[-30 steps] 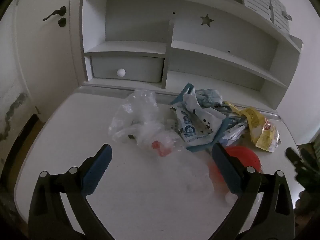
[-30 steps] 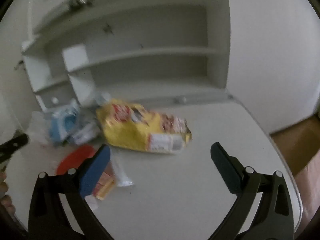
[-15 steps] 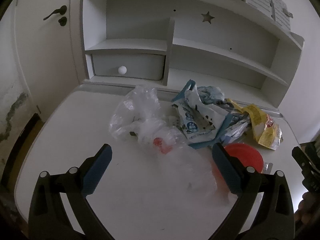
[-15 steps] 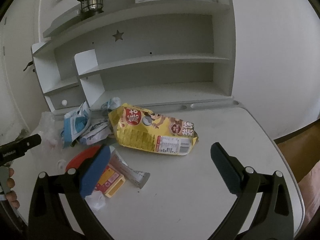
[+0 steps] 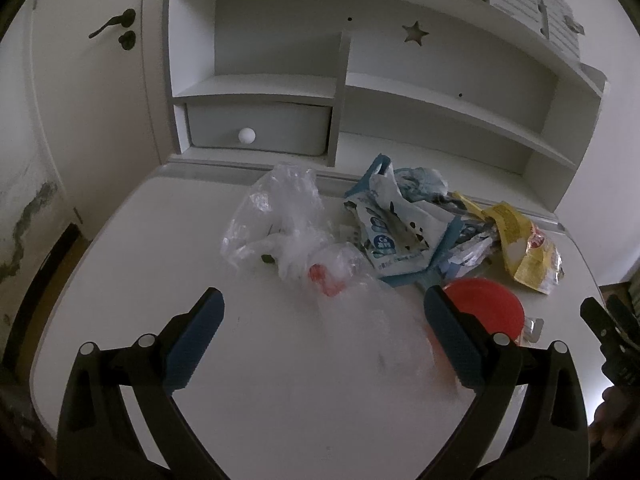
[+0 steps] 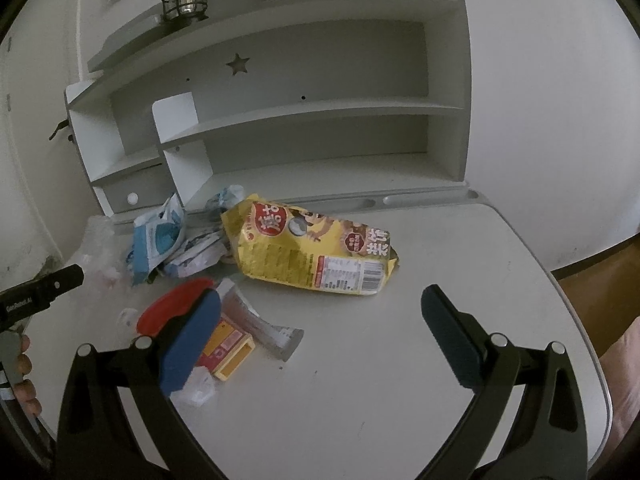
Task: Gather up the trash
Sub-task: 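Move right tool toward red lid while left tool approaches clear plastic bag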
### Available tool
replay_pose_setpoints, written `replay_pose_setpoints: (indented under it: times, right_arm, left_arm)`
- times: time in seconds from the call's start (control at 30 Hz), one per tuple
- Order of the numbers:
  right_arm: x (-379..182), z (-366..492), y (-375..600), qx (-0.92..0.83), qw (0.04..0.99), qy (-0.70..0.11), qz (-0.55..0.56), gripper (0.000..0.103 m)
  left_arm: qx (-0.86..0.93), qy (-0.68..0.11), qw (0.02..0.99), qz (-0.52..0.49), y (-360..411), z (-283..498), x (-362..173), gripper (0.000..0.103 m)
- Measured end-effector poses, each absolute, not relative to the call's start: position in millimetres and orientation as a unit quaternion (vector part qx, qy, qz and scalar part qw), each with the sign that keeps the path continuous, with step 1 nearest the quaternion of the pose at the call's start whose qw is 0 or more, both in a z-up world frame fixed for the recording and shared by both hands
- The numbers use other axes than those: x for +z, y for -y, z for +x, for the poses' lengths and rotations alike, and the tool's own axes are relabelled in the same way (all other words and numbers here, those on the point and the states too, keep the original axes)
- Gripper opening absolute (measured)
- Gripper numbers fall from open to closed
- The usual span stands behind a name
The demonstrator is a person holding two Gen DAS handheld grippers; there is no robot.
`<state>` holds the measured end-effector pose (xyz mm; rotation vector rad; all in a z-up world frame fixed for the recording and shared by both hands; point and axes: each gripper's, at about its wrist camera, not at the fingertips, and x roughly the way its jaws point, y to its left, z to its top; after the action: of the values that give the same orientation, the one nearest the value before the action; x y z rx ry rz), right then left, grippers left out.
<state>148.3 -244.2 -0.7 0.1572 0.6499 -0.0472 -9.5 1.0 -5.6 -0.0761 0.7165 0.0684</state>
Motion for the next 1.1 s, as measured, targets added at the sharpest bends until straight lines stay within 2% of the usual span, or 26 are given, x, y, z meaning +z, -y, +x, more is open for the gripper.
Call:
replay_pose_setpoints:
  times: [0.67, 1.1]
  right_arm:
    - [4.4, 141.3, 236.7, 0.007, 0.944, -0.318, 0.083, 0.097]
    - [-7.8, 168.9, 165.3, 0.118, 0.915, -0.385, 0.032, 0.097]
  left_arm:
    - [0.042, -0.359, 0.932, -0.026, -3.6, -17.4, -1.2, 0.097]
    - [0.053, -0.360, 0.930, -0.058, -37.8, -20.5, -9.3, 0.097]
